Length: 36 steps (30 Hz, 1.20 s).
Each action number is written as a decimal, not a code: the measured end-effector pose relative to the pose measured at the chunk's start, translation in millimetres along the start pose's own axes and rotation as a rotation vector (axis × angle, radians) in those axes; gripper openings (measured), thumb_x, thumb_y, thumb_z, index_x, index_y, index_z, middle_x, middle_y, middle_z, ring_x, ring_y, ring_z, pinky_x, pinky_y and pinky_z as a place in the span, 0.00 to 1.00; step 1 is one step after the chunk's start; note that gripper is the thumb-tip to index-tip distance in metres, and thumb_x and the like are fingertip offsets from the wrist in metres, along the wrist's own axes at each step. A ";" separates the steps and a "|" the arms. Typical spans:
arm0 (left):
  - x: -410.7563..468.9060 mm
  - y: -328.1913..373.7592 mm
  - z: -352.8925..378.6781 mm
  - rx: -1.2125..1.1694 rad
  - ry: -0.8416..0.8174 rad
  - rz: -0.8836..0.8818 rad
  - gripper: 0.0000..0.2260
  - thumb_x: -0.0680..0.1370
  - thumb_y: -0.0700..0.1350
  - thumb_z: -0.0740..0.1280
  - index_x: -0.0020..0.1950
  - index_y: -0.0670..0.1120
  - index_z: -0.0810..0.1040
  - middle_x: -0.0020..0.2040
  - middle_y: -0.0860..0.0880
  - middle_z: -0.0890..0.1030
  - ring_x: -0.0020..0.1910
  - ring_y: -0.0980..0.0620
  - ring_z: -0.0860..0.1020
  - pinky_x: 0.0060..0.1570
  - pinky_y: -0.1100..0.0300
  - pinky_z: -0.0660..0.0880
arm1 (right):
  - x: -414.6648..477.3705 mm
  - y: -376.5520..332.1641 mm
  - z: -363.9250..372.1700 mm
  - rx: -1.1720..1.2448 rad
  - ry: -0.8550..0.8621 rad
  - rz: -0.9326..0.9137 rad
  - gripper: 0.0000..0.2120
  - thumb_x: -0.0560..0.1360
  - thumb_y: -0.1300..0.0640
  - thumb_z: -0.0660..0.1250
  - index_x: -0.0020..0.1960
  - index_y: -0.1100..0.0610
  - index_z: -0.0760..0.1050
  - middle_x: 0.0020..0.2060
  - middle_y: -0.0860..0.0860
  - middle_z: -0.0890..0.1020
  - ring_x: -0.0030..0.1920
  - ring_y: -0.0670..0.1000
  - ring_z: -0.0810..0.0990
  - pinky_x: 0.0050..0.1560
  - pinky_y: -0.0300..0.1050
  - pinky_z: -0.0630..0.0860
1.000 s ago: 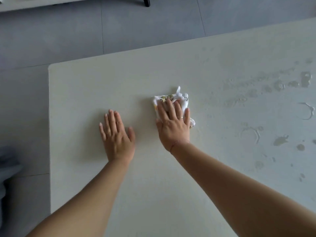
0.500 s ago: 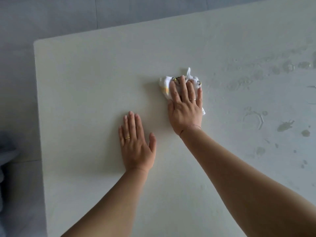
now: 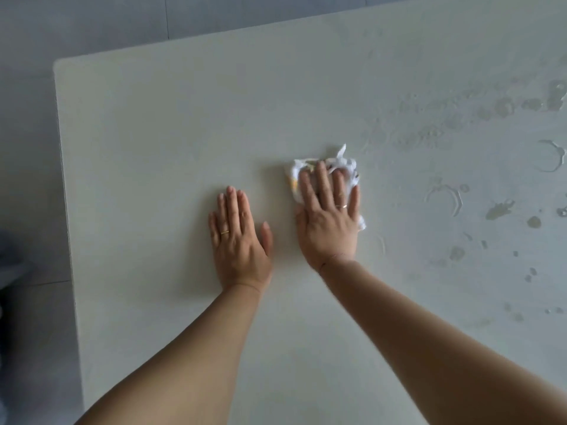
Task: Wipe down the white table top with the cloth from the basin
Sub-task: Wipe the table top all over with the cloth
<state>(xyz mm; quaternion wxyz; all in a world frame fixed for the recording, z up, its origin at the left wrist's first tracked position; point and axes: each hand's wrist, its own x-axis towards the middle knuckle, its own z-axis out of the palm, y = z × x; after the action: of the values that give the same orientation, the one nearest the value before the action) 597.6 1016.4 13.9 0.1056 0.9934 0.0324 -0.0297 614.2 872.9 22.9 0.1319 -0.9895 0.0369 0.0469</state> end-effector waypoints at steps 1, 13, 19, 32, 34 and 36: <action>0.1 0.2 -0.8 -0.007 0.000 0.001 0.28 0.77 0.50 0.52 0.75 0.38 0.60 0.76 0.41 0.60 0.75 0.42 0.57 0.73 0.46 0.54 | -12.0 -13.0 2.8 0.021 -0.009 -0.028 0.27 0.78 0.47 0.56 0.75 0.48 0.58 0.76 0.50 0.58 0.76 0.57 0.53 0.74 0.59 0.47; -0.2 -1.1 0.7 -0.026 0.032 0.001 0.26 0.76 0.44 0.51 0.74 0.39 0.62 0.75 0.41 0.61 0.75 0.42 0.59 0.72 0.46 0.54 | -38.9 6.8 2.4 -0.021 -0.009 0.023 0.27 0.78 0.47 0.54 0.76 0.47 0.56 0.76 0.49 0.57 0.76 0.56 0.53 0.73 0.58 0.45; -0.4 -1.5 -2.1 -0.040 0.012 0.010 0.28 0.75 0.45 0.49 0.75 0.39 0.61 0.76 0.41 0.59 0.75 0.43 0.57 0.73 0.48 0.51 | -75.8 21.3 5.1 -0.076 -0.085 -0.349 0.25 0.79 0.48 0.53 0.75 0.47 0.57 0.75 0.49 0.58 0.75 0.55 0.56 0.73 0.59 0.53; 1.0 -1.6 -1.4 -0.064 -0.012 0.016 0.26 0.77 0.43 0.52 0.75 0.38 0.59 0.76 0.40 0.58 0.76 0.41 0.55 0.74 0.45 0.50 | -98.8 4.2 -11.4 -0.053 -0.091 -0.165 0.25 0.74 0.47 0.59 0.71 0.50 0.67 0.70 0.54 0.69 0.71 0.60 0.64 0.72 0.64 0.52; -0.3 -2.2 -4.1 -0.082 -0.003 0.022 0.25 0.77 0.43 0.52 0.75 0.38 0.60 0.76 0.40 0.58 0.76 0.41 0.55 0.74 0.45 0.48 | -83.6 7.1 -18.8 -0.133 -0.122 -0.145 0.22 0.76 0.42 0.54 0.66 0.48 0.70 0.65 0.54 0.71 0.68 0.59 0.67 0.73 0.62 0.47; -12.4 -2.1 -6.1 -0.098 0.032 0.042 0.25 0.78 0.44 0.52 0.75 0.39 0.60 0.76 0.40 0.58 0.76 0.41 0.55 0.73 0.45 0.47 | -77.2 7.2 -20.7 -0.125 -0.099 -0.122 0.21 0.75 0.42 0.57 0.62 0.51 0.73 0.63 0.57 0.73 0.65 0.61 0.70 0.73 0.62 0.50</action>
<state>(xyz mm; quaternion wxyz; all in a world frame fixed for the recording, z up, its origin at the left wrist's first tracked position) 585.4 1019.0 20.2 0.1541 0.9879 0.0145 -0.0102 538.7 865.2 48.8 0.0742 -0.9926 -0.0332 0.0898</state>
